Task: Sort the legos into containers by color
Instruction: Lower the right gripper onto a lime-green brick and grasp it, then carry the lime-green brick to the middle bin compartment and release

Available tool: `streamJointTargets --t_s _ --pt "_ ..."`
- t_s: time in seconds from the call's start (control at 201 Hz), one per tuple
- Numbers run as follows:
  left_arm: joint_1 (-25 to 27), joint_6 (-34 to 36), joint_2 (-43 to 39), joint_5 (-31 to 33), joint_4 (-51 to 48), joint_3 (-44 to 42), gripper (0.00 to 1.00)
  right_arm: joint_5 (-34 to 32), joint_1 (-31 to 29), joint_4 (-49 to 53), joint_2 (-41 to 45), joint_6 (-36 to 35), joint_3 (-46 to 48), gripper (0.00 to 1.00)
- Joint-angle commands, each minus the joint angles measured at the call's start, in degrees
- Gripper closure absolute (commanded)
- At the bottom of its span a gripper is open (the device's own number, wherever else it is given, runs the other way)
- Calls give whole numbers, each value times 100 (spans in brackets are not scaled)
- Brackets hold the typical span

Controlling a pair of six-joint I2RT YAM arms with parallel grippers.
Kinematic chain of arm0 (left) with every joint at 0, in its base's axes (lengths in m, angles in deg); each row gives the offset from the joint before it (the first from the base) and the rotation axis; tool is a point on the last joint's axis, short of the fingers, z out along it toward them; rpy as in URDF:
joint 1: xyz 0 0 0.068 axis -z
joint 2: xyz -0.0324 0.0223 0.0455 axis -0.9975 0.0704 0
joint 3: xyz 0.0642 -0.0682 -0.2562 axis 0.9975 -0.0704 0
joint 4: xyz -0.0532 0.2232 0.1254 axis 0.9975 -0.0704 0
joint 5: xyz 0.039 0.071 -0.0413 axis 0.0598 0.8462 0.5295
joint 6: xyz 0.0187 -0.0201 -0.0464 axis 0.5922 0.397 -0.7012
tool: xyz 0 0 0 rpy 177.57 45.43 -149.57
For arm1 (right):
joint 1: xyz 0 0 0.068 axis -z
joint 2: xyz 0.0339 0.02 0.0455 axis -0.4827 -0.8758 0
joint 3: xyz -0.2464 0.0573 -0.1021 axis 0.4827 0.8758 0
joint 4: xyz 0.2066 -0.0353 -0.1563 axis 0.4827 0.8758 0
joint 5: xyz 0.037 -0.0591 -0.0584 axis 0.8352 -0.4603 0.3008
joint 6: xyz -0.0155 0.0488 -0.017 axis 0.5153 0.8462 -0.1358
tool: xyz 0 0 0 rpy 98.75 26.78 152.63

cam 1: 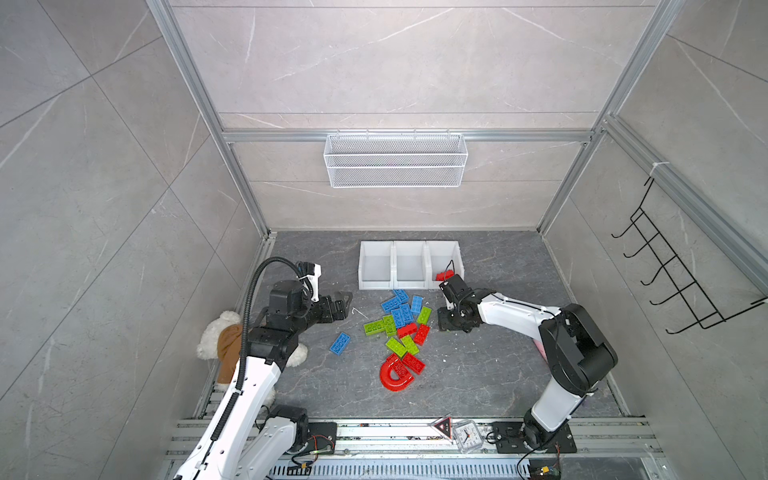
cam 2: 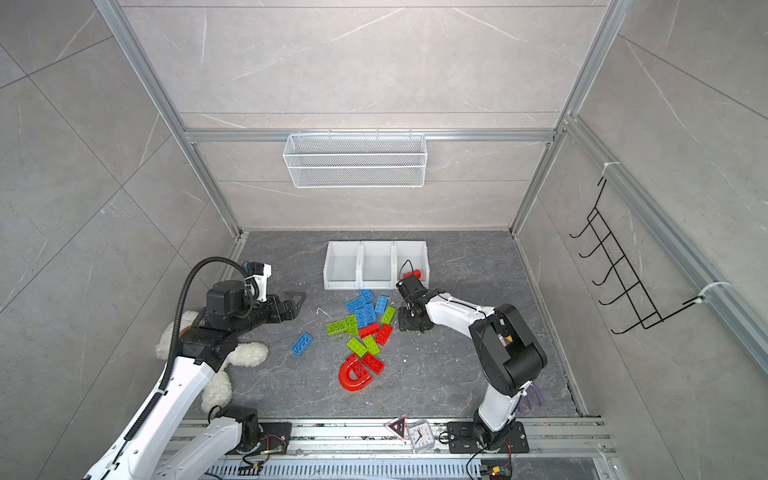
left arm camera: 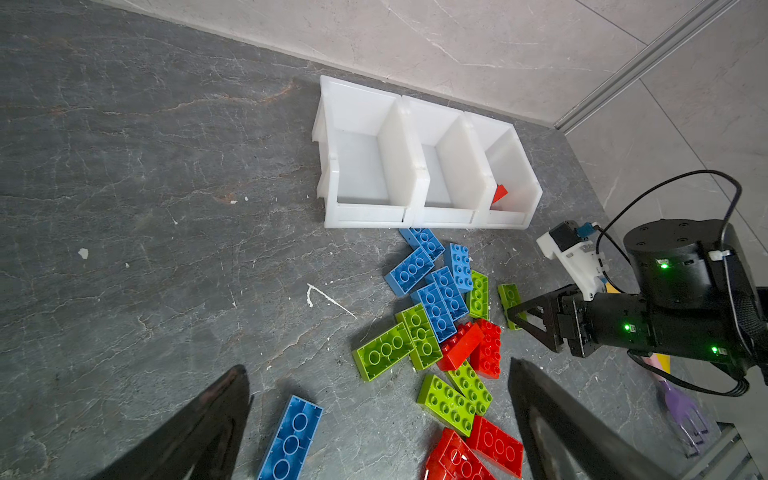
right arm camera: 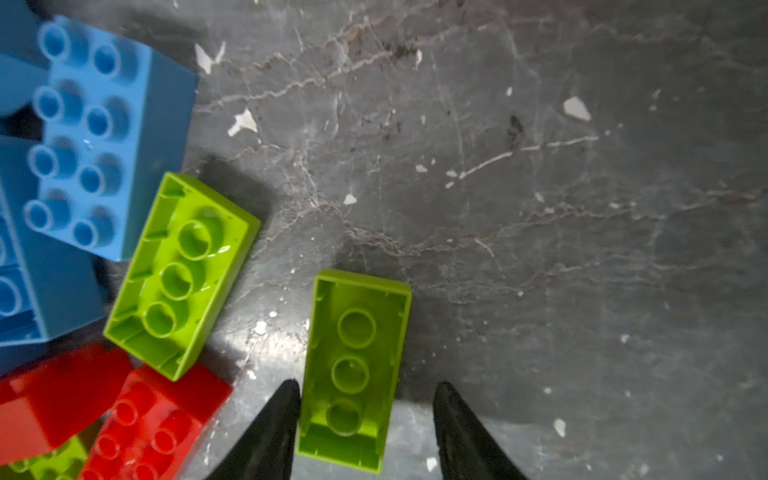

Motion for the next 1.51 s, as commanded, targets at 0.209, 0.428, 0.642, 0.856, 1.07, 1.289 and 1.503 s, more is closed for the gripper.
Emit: streamJointTargets --t_s 0.209,0.428,0.642,0.856,1.07,1.289,1.503 --pt "36 138 -1 13 9 155 0 -202 -76 129 -216 -56 -211 54" --pt "32 157 -19 25 -18 160 0 -123 -73 74 -327 -21 -232 59" --pt "35 168 -45 68 -33 159 0 -101 -74 -11 -28 -47 -252 68" --pt "32 167 -29 61 -18 173 0 277 -49 -242 367 -239 -689 72" --pt "35 162 -44 68 -44 165 0 313 -26 -118 -252 -564 -1929 72" --pt "36 168 -62 104 -46 168 0 413 30 -268 -1221 -724 -3164 72" --pt "36 226 -101 207 -115 192 0 584 156 -255 -2027 -758 -4092 72"
